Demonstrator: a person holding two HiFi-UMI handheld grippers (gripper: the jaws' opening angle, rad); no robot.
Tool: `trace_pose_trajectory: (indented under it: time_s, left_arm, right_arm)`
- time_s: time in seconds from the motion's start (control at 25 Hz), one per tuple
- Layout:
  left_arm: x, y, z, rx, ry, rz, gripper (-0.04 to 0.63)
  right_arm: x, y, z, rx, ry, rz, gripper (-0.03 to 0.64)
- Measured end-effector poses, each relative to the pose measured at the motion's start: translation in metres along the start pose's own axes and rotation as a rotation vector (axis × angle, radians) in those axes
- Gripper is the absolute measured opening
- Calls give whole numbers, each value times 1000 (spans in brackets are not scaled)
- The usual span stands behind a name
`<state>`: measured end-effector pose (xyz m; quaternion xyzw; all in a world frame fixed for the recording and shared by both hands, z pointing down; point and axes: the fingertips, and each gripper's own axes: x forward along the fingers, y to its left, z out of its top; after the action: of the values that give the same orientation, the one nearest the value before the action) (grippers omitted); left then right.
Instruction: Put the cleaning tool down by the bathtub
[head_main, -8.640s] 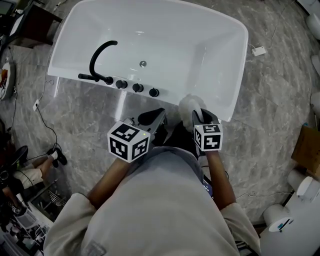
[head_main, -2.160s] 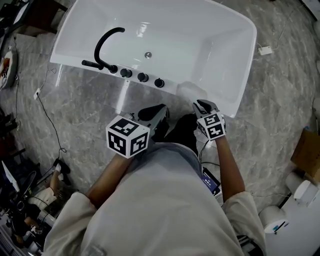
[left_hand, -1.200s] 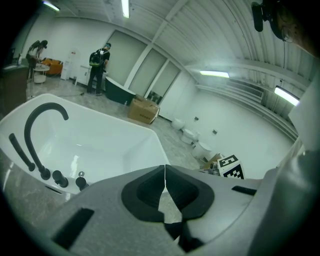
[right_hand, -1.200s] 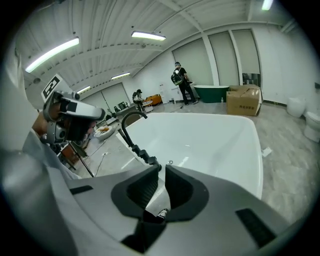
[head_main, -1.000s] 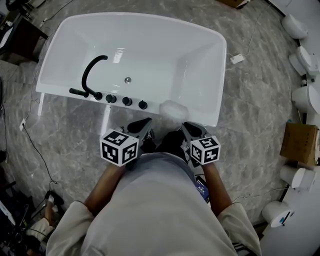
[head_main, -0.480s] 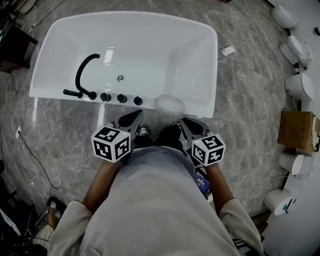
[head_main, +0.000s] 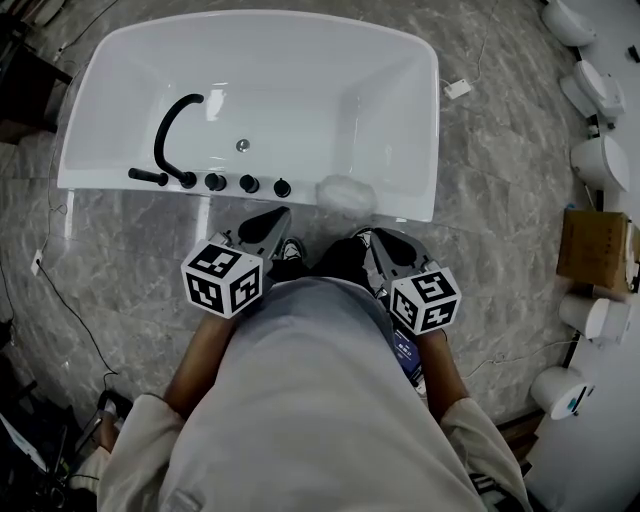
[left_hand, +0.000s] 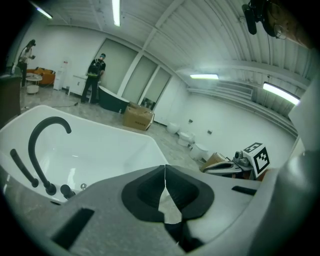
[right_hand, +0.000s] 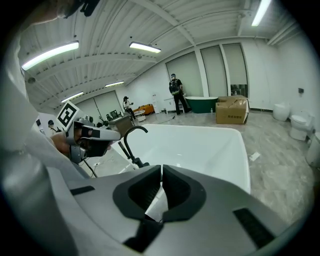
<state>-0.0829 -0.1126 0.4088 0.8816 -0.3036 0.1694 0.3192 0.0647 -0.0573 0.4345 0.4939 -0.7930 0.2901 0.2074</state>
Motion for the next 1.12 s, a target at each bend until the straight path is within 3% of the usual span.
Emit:
trace_pose_trajectory:
  time_s: [0.24, 0.48, 0.8, 1.12]
  left_arm:
    - [-5, 0, -4, 7, 6, 2, 9]
    - [-8, -11, -6, 63, 11, -3, 9]
    - [-18, 3, -8, -28, -45, 60, 9]
    - [-18, 3, -11, -47, -42, 57, 9]
  right_arm:
    - [-9, -6, 2, 65, -31, -60, 11]
    - [-18, -7, -4, 113, -41, -96, 11]
    - [-27, -12, -12, 173, -37, -134, 12]
    - [-32, -18, -18, 197, -6, -198, 12]
